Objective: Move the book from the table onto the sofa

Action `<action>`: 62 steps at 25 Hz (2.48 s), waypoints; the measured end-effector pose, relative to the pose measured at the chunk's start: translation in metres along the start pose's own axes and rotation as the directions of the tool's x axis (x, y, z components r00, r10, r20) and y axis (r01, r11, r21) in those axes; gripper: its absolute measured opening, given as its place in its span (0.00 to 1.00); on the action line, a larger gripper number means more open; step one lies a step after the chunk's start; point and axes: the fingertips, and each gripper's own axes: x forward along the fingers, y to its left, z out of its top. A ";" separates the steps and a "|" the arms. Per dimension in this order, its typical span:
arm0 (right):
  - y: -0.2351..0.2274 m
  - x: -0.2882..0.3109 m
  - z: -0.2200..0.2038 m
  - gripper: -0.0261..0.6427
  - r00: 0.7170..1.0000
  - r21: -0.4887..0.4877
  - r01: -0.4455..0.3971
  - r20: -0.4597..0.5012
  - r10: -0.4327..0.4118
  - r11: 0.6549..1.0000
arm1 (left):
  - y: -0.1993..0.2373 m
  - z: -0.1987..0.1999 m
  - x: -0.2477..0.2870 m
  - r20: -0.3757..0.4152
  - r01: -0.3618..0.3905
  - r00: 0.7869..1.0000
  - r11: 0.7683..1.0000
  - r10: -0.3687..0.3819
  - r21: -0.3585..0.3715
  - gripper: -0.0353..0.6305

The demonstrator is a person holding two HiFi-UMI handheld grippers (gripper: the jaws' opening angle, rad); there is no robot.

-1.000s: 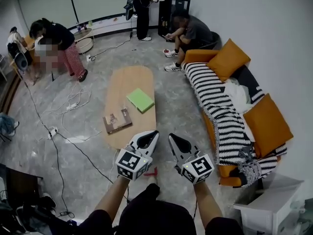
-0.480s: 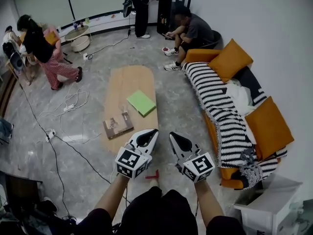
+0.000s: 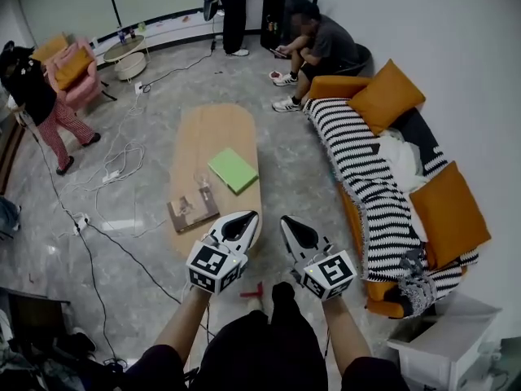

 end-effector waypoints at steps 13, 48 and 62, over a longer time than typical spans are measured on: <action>-0.116 0.065 -0.004 0.08 0.996 0.037 -0.085 -0.012 0.086 0.996 | 0.052 0.006 0.109 -0.026 -0.086 0.996 0.996 0.086 -0.023 0.08; -0.215 0.239 -0.014 0.08 0.971 0.093 -0.208 -0.096 0.217 0.974 | 0.224 0.018 0.192 -0.046 -0.266 0.964 0.958 0.263 -0.105 0.08; -0.220 0.337 -0.024 0.08 0.927 0.080 -0.322 -0.177 0.332 0.943 | 0.311 -0.002 0.179 -0.060 -0.396 0.918 0.897 0.392 -0.197 0.08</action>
